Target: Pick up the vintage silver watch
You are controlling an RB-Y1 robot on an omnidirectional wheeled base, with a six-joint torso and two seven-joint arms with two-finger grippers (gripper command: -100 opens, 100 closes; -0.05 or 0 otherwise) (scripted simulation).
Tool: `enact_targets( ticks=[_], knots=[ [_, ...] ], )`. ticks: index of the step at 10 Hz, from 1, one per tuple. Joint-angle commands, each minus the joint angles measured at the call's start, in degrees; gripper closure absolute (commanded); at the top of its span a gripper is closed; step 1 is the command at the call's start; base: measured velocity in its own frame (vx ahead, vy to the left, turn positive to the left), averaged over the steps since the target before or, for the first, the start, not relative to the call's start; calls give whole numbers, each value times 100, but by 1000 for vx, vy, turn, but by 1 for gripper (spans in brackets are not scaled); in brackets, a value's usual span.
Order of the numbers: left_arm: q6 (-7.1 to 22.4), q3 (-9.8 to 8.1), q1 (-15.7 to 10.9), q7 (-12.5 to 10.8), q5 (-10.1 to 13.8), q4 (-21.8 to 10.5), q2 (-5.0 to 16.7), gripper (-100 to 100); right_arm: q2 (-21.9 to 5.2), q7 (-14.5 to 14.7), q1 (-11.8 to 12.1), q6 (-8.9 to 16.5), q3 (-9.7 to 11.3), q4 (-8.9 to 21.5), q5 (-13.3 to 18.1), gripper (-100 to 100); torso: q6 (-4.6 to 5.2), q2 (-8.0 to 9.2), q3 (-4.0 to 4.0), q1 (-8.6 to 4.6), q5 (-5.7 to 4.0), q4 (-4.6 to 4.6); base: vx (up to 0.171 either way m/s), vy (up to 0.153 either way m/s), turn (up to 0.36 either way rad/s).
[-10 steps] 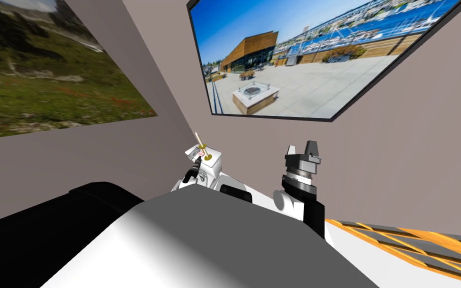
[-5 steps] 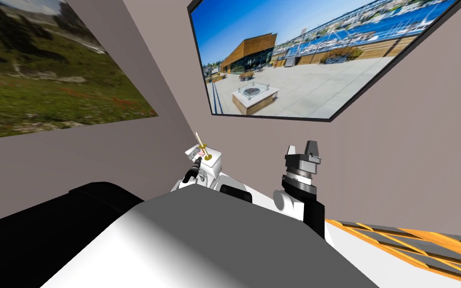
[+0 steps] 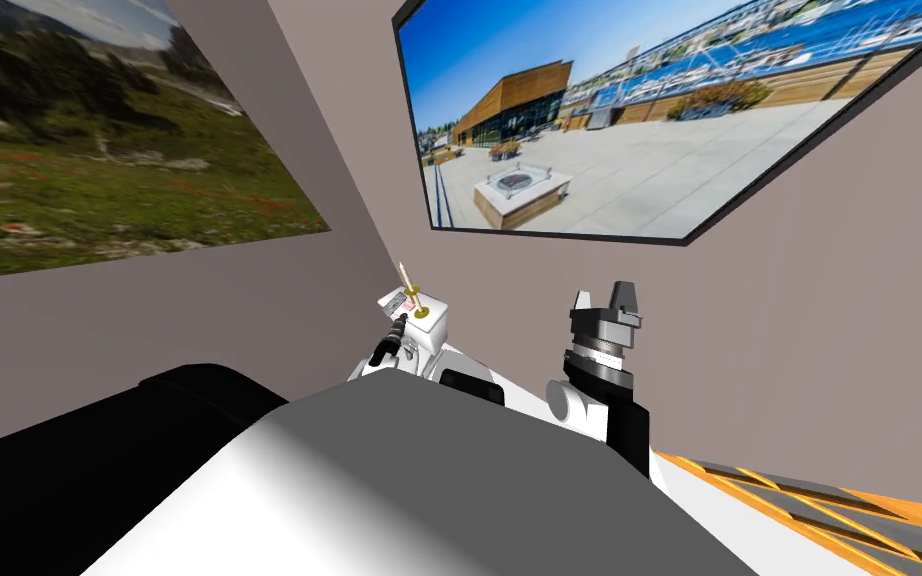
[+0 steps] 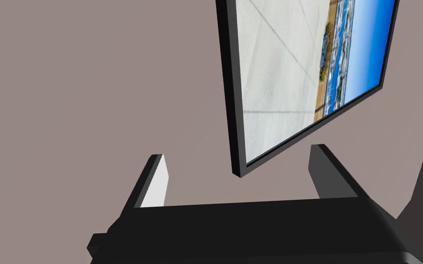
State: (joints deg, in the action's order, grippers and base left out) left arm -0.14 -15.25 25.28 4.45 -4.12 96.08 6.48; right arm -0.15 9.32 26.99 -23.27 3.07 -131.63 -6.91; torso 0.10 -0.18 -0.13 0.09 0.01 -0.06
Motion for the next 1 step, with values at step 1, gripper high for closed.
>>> enact_targets(
  ticks=[1],
  knots=[
    [0,0,0,0,0,0,0,0,0,0,0,0,0,0,0,0,0,0,0,0,0,0,0,0,0]
  ],
)
